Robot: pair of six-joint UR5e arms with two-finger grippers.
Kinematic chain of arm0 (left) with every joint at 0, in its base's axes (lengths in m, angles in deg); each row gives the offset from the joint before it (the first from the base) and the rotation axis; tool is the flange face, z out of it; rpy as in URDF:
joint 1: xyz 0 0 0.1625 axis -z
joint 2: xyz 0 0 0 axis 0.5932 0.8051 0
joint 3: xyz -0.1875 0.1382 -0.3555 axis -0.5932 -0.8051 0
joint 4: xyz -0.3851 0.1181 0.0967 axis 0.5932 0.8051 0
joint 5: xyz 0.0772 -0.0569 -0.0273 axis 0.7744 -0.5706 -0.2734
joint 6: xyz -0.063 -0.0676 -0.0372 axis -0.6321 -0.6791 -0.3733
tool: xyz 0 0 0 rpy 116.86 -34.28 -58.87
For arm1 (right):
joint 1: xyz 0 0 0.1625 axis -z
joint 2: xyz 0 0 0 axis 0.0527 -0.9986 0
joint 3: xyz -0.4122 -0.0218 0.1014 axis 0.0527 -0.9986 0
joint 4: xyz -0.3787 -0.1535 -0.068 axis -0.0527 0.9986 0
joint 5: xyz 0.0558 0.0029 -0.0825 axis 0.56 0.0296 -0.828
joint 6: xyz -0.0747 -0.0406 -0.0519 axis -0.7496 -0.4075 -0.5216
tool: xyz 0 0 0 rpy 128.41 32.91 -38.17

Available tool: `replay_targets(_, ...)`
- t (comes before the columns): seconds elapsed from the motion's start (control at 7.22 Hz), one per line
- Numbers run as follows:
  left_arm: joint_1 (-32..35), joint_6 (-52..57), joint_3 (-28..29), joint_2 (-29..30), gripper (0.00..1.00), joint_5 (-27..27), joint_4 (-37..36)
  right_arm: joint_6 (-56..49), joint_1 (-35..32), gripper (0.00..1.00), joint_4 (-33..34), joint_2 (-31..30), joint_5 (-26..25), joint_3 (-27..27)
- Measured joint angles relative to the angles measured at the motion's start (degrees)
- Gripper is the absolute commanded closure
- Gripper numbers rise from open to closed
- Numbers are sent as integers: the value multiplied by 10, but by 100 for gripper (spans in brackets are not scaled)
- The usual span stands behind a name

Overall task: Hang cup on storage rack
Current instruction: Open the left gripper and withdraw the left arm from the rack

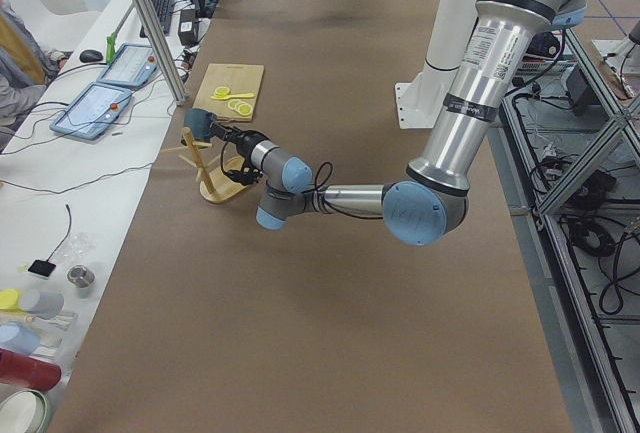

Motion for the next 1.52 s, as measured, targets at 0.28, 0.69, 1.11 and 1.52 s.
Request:
replay_targets(0.28,0,126,-42,-41,3,0,8,0,0,0,0,0,1,0)
replay_targets(0.69,2,387,-80,-112,3,-1,13,0,0,0,-1,2,0,1)
replay_targets(1.11,5,677,-87,-150,3,4,3,-1,0,0,-1,6,0,1)
replay_targets(1.52,16,885,-84,-181,3,15,-32,-1,0,0,-1,6,-1,2)
